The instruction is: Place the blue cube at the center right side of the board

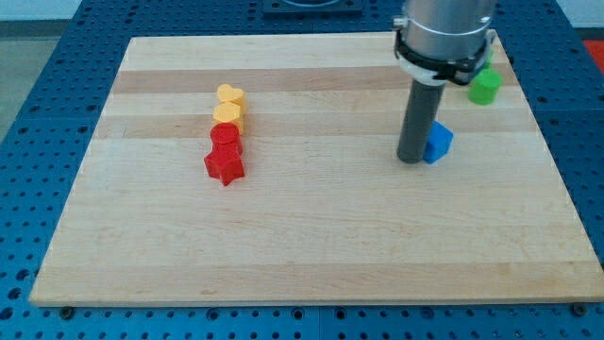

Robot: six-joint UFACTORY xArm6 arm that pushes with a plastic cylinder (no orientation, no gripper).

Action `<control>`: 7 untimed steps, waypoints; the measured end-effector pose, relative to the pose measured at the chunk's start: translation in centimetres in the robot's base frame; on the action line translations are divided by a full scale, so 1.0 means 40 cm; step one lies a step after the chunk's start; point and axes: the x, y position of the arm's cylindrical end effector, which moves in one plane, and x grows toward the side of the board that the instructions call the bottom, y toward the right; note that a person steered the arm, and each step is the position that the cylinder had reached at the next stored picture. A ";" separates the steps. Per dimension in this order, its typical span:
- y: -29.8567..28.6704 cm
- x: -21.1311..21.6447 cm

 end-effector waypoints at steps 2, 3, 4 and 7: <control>0.106 -0.045; 0.141 -0.079; 0.168 -0.091; 0.209 -0.092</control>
